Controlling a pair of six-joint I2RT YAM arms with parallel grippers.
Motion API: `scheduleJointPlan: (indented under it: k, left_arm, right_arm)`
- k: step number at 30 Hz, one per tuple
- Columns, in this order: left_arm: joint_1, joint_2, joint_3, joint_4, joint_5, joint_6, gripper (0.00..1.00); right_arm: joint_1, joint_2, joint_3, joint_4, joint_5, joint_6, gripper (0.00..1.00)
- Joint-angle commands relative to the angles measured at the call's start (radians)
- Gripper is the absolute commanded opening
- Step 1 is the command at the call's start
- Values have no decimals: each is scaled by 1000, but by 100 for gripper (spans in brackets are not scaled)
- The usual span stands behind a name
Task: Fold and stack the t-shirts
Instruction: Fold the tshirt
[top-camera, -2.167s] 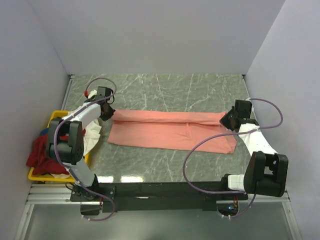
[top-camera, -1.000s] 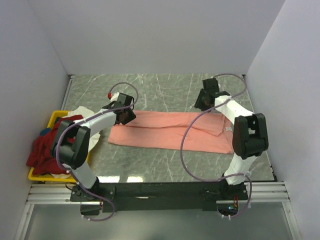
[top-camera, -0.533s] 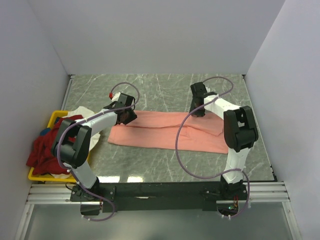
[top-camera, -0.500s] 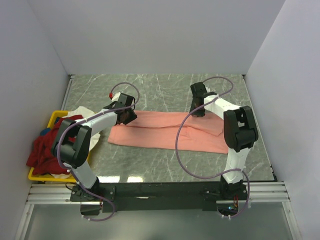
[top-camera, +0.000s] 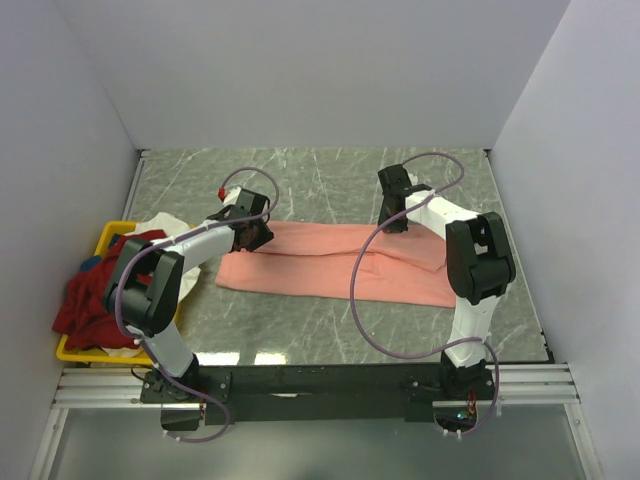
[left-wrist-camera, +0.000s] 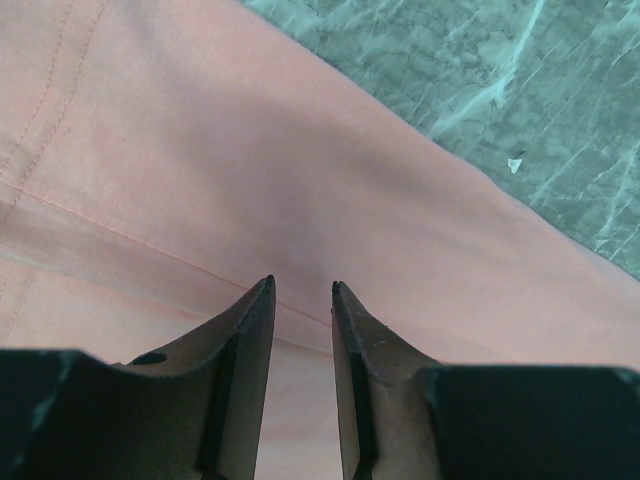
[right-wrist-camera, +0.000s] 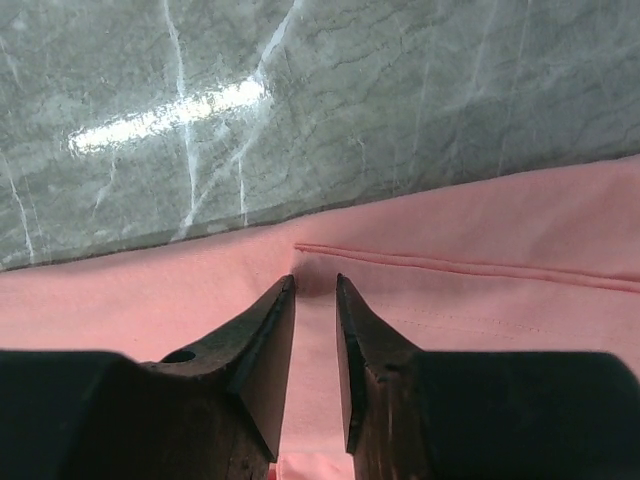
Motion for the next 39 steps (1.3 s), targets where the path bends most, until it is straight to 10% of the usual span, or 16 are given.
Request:
scheduleJointPlan:
  k: [1, 22, 39]
  left_arm:
    - [-7, -33, -3, 21, 13, 5, 34]
    - [-11, -33, -11, 24, 19, 7, 33]
    - [-13, -30, -15, 28, 25, 8, 33]
  right_arm:
    - [8, 0, 29, 13, 26, -1, 31]
    - [14, 29, 57, 27, 30, -3, 31]
    - [19, -89, -3, 7, 43, 0, 0]
